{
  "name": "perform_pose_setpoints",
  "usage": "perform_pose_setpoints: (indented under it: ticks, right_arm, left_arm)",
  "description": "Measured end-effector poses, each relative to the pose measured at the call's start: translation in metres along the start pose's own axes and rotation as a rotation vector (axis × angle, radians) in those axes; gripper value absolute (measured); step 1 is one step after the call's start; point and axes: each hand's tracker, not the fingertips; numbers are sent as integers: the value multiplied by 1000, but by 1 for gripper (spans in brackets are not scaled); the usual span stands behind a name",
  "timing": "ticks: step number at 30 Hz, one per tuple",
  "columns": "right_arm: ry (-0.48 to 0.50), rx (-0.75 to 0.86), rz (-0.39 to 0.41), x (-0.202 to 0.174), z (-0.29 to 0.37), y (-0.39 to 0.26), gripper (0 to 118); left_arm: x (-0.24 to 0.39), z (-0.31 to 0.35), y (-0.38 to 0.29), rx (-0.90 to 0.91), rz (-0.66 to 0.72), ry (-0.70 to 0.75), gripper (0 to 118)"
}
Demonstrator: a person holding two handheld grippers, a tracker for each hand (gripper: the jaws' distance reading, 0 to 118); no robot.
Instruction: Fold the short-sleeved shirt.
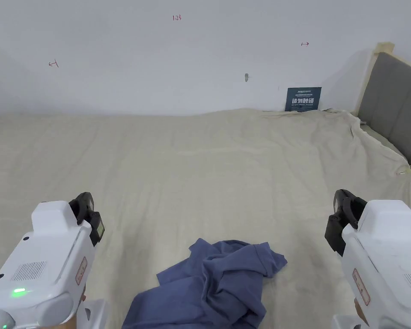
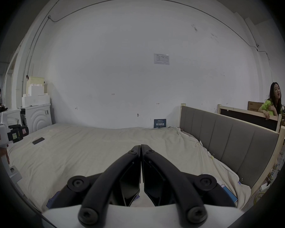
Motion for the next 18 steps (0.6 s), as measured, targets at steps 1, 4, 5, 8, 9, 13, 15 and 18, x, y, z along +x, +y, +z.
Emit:
perform_pose_setpoints:
  ticks: [1, 4, 5, 8, 9, 13, 15, 18]
  right_arm:
    - [0, 0, 0, 0, 0, 0, 0]
    - [3, -4, 1, 0, -1, -2, 0]
    - [4, -6, 0, 0, -2, -2, 0]
    - [6, -15, -2, -1, -4, -5, 0]
    - [6, -19, -4, -1, -5, -7, 0]
    - [14, -35, -7, -5, -8, -11, 0]
    - [23, -44, -11, -7, -10, -13, 0]
    - [36, -64, -14, -10, -14, -19, 0]
  left_arm:
    - [0, -2, 0, -55, 7, -7, 0]
    - [-5, -10, -7, -213, 38, -29, 0]
    - [-6, -13, -10, -273, 48, -32, 0]
    - [-12, -22, -30, -447, 103, -57, 0]
    - [-14, -24, -39, -506, 112, -74, 0]
    - [-10, -22, -79, -671, 86, -75, 0]
    - [-9, -20, -96, -735, 103, -88, 0]
    - [-7, -18, -124, -837, 132, -101, 0]
